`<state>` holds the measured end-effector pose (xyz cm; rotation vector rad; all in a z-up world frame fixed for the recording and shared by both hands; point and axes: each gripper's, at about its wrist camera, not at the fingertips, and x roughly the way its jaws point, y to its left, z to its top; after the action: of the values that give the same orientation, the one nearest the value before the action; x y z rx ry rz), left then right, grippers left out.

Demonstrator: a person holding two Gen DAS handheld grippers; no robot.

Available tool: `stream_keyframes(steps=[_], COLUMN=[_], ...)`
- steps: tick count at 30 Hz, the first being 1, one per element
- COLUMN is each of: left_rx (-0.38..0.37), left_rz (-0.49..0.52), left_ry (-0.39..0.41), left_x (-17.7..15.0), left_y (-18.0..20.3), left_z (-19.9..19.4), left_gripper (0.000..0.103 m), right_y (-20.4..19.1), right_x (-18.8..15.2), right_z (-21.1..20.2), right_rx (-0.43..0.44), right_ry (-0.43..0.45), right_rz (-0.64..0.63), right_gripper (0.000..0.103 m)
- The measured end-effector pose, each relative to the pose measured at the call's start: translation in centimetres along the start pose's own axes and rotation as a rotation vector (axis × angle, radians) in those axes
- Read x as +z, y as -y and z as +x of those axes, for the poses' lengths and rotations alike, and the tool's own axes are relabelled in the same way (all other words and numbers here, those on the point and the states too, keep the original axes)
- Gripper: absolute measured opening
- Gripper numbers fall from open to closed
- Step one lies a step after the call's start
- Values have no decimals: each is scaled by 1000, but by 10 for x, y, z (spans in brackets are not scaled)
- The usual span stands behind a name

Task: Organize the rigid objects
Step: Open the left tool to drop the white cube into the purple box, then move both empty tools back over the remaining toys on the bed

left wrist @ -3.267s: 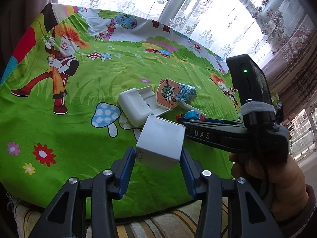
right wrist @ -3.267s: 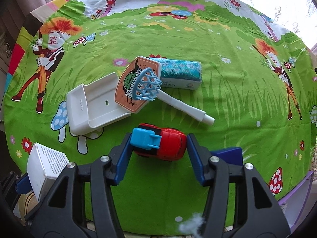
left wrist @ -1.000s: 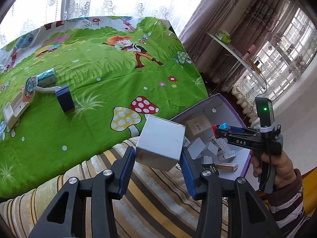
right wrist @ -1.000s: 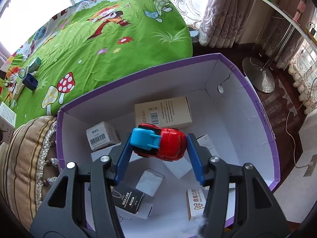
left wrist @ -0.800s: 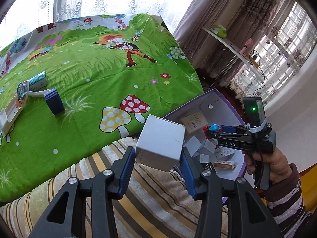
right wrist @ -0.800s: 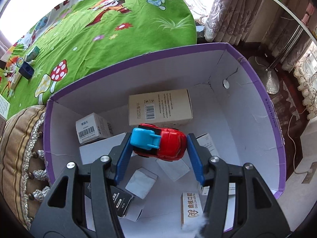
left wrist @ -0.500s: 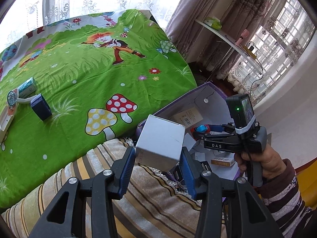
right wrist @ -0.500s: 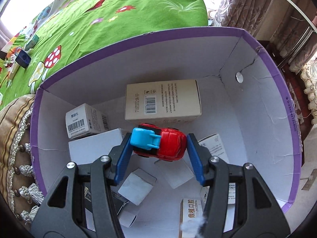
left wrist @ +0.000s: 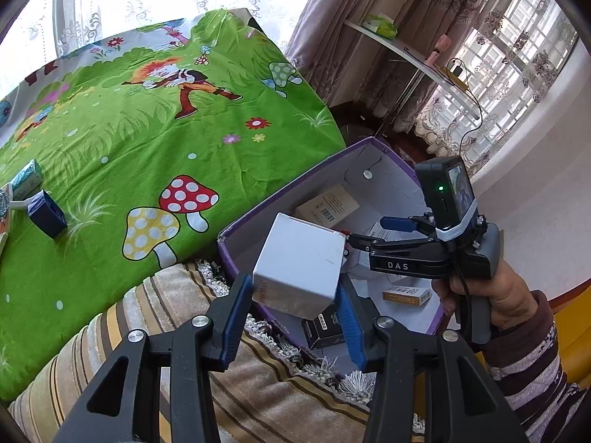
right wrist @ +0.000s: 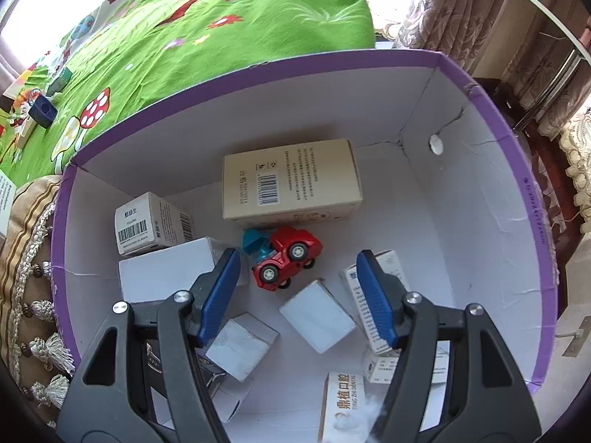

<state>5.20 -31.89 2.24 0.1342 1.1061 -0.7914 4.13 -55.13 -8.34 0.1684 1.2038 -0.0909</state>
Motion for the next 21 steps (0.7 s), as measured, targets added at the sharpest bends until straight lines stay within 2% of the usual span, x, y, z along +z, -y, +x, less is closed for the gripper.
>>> stream_keyframes(steps=[4,7,9,12,21], left_rx=[-34,-43,-45,-48,-75], left_rz=[11,11,2,-14,-48], left_ry=[3,-1,0,-1,-4], left_x=[1,1,1,0,-3], left_y=[8,10,9,6,-1], left_z=[1,2,1,1,2], left_gripper=[49,55,55,56,56], right_y=[8,14,12,8,-4], right_x=[-3,3,4,7,17], right_z=[-21,-34,-35,-26,21], right_rx=[-11,-31,-42,-87,-124], right_ry=[40,66,70,39,-109], right_rz=[44,54,54,36,-69], right_gripper=[72,73,75,75,75])
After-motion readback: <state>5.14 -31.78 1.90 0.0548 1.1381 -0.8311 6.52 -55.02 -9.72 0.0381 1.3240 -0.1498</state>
